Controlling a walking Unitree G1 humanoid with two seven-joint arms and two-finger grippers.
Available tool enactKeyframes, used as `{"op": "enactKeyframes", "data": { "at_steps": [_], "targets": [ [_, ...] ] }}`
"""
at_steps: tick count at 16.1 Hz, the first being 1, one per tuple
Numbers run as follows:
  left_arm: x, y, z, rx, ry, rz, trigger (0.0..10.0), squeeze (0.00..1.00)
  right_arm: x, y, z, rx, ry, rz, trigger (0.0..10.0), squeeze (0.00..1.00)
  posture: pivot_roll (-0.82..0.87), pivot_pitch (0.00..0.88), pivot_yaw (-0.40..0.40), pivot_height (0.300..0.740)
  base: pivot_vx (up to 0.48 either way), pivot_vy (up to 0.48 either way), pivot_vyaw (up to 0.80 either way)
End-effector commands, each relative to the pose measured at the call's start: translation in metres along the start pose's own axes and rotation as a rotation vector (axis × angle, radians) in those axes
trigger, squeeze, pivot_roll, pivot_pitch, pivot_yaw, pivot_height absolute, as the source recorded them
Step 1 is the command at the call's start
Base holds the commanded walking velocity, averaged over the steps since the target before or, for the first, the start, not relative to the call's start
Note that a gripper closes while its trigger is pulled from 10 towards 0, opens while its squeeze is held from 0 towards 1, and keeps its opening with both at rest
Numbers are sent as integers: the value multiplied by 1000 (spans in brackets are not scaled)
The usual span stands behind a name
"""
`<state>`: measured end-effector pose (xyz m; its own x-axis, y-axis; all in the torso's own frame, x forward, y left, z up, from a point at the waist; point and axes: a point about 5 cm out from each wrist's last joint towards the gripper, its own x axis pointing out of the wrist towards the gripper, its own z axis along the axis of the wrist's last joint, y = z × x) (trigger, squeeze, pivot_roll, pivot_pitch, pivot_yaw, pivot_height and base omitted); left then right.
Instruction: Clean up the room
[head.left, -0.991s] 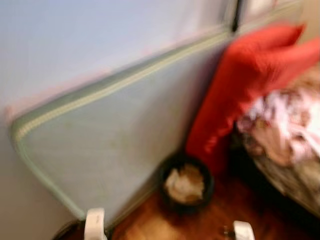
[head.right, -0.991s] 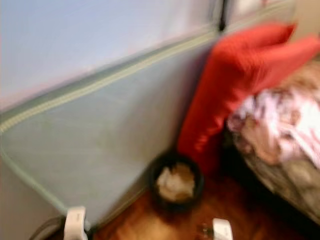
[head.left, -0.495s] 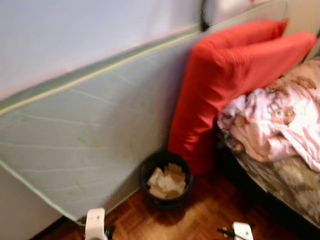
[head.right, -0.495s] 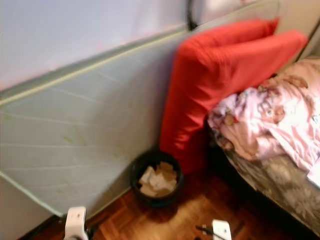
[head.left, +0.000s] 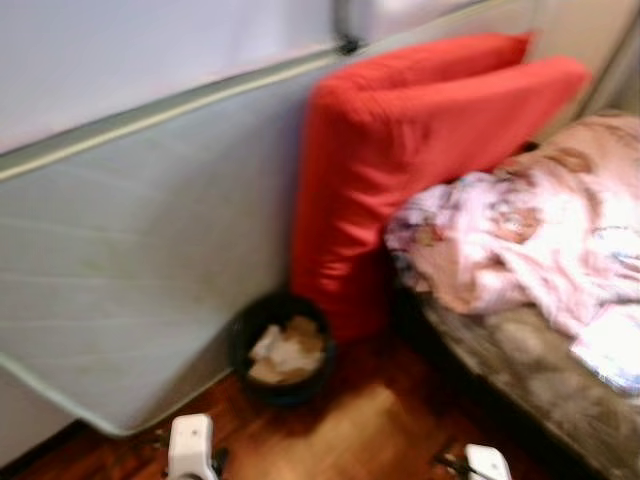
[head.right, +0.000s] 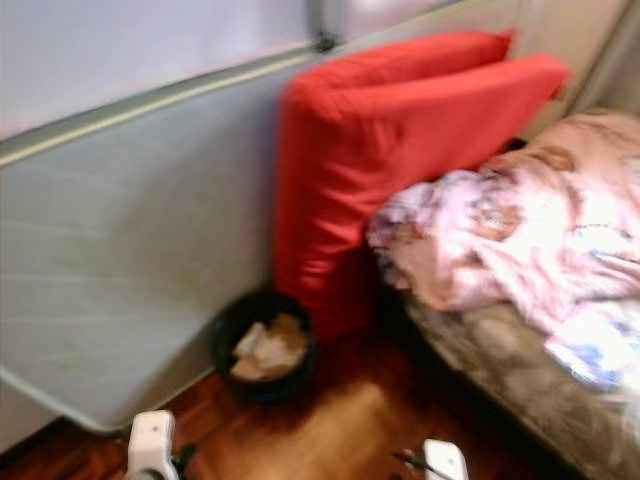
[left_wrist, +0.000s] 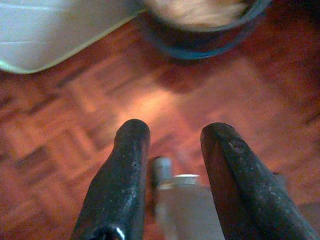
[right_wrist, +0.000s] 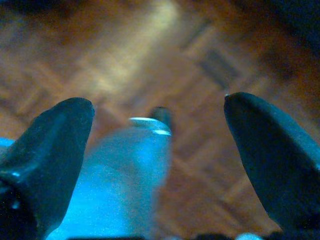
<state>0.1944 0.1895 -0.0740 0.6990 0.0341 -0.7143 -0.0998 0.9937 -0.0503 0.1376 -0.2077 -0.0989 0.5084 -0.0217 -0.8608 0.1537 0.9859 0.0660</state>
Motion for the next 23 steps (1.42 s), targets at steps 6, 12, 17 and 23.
{"op": "enactKeyframes", "data": {
  "at_steps": [6, 12, 17, 23],
  "targets": [
    [3, 19, 6, 58, 115, 31, 10000, 0, 7, 6, 45, -43, -71, 50, 10000, 0, -36, 0, 0, 740, 0, -322, 0],
    [3, 19, 6, 58, 115, 31, 10000, 0, 7, 6, 45, -43, -71, 50, 10000, 0, -36, 0, 0, 740, 0, -322, 0],
    [3, 19, 6, 58, 115, 31, 10000, 0, 7, 6, 45, -43, -71, 50, 10000, 0, -36, 0, 0, 740, 0, -322, 0],
    [3, 19, 6, 34, 115, 44, 10000, 0, 7, 7, 46, -6, -85, 57, 10000, 0, -34, 0, -5, 740, 0, -54, 0]
  ]
}}
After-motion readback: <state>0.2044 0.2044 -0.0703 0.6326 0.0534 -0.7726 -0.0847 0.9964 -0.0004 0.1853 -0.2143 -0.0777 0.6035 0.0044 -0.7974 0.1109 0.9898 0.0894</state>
